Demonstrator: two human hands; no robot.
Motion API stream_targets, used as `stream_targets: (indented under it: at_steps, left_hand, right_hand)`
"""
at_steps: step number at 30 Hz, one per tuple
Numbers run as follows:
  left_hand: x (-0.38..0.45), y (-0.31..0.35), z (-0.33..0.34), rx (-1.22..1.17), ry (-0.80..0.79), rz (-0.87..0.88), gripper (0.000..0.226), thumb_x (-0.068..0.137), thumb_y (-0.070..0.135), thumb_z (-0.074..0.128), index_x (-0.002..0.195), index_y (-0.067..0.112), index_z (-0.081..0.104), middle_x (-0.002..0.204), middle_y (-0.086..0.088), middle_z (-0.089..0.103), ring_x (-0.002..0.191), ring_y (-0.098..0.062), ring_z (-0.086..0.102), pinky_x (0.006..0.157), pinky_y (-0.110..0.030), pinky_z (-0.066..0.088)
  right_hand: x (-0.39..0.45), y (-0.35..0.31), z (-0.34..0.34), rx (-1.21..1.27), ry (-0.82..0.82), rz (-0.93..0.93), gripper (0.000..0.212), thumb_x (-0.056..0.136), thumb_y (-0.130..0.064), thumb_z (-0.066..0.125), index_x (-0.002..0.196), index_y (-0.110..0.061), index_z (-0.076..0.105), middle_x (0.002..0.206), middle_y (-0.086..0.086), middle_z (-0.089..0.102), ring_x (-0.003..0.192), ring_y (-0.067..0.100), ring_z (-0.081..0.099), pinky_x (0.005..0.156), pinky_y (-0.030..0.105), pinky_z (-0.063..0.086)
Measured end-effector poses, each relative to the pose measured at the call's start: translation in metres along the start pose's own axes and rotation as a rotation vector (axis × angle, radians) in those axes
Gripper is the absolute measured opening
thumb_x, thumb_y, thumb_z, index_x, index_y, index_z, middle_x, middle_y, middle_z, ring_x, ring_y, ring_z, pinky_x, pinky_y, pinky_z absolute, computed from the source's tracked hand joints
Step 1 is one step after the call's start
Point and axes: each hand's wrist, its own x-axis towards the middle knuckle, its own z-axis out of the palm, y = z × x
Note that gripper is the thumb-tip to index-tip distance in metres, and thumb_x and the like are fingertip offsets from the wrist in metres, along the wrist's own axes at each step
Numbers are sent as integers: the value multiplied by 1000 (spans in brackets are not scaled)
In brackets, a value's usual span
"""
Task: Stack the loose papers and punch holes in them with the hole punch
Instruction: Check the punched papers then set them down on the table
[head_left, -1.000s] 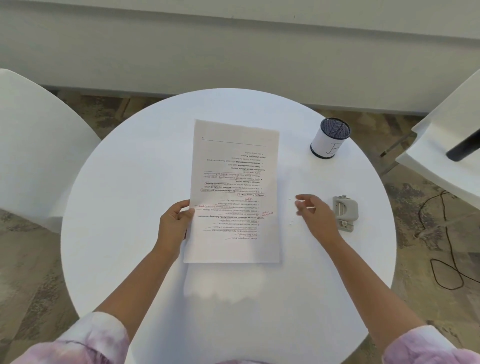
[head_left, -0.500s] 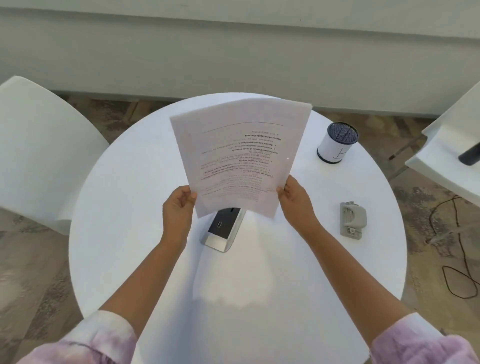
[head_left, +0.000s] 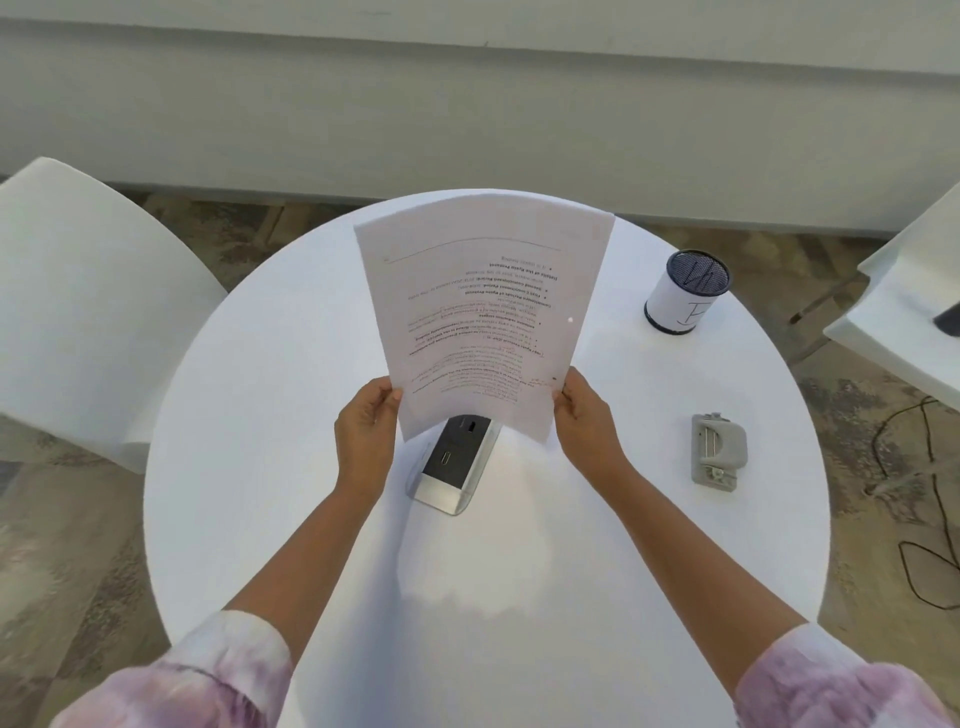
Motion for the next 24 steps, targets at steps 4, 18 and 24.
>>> stream_targets:
  at_steps: [4, 18, 24]
  left_hand:
    - [1, -11, 3, 57, -21, -44, 19, 94, 9, 47, 94, 19, 64, 92, 9, 67, 83, -2, 60, 71, -2, 44]
    - [12, -34, -4, 74, 180, -241, 18, 94, 10, 49, 103, 20, 61, 82, 4, 64, 76, -12, 57, 67, -18, 44]
    - [49, -33, -32, 39, 194, -279, 23, 92, 4, 49, 108, 14, 62, 90, -1, 65, 80, -15, 59, 76, -24, 43]
  right_hand:
    - [-2, 3, 2, -27, -42, 38, 35, 95, -5, 30, 124, -17, 48, 109, -7, 55, 96, 11, 51, 69, 1, 36]
    - [21, 11, 24, -149, -39, 177, 34, 95, -7, 38, 126, -16, 49, 107, 0, 60, 90, 15, 52, 65, 13, 37]
    - [45, -14, 51, -141, -61, 201, 35, 96, -11, 41, 130, -19, 46, 102, -3, 56, 89, 13, 52, 57, 5, 35]
